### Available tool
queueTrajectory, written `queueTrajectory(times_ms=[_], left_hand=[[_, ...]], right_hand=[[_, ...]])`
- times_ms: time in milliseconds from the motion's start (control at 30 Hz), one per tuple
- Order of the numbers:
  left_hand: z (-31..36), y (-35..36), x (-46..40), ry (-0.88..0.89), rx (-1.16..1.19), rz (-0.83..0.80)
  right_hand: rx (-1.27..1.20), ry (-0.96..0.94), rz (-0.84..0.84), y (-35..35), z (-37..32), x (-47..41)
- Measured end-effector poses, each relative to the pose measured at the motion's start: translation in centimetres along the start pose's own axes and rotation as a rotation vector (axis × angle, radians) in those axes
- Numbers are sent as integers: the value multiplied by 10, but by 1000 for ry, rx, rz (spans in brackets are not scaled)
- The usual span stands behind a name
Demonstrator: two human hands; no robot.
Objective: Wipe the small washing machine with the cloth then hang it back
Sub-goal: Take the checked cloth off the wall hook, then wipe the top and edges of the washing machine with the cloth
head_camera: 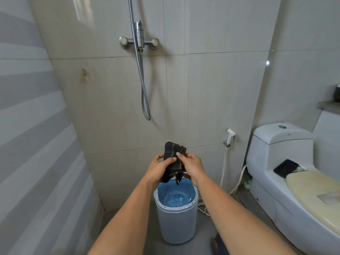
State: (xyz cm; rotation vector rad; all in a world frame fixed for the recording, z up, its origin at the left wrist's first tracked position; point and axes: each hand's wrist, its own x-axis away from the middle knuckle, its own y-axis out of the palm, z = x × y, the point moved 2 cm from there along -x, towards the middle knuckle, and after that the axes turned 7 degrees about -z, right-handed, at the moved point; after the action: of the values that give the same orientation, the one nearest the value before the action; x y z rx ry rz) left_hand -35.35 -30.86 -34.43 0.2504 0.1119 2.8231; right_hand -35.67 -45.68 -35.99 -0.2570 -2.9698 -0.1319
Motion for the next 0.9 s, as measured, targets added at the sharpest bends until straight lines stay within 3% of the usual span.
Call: queueTrajectory(times_ms=[100,233,433,767,900], left_hand=[[-5,5,-6,-19,14,5],[-20,7,-20,-25,-133,96],[-88,-18,-41,-144,-242,222],[-201,-89,-130,-339,-352,239],[-262,-125,-185,-430,-363,261]], right_hand=[[-114,85,-59,-5,4,-6],[-164,148,-91,-8,22,-14],[-220,336,-267,-1,88,-29],[-497,675,52,-1,217,-119],[-492,686,18,1,234,-188]])
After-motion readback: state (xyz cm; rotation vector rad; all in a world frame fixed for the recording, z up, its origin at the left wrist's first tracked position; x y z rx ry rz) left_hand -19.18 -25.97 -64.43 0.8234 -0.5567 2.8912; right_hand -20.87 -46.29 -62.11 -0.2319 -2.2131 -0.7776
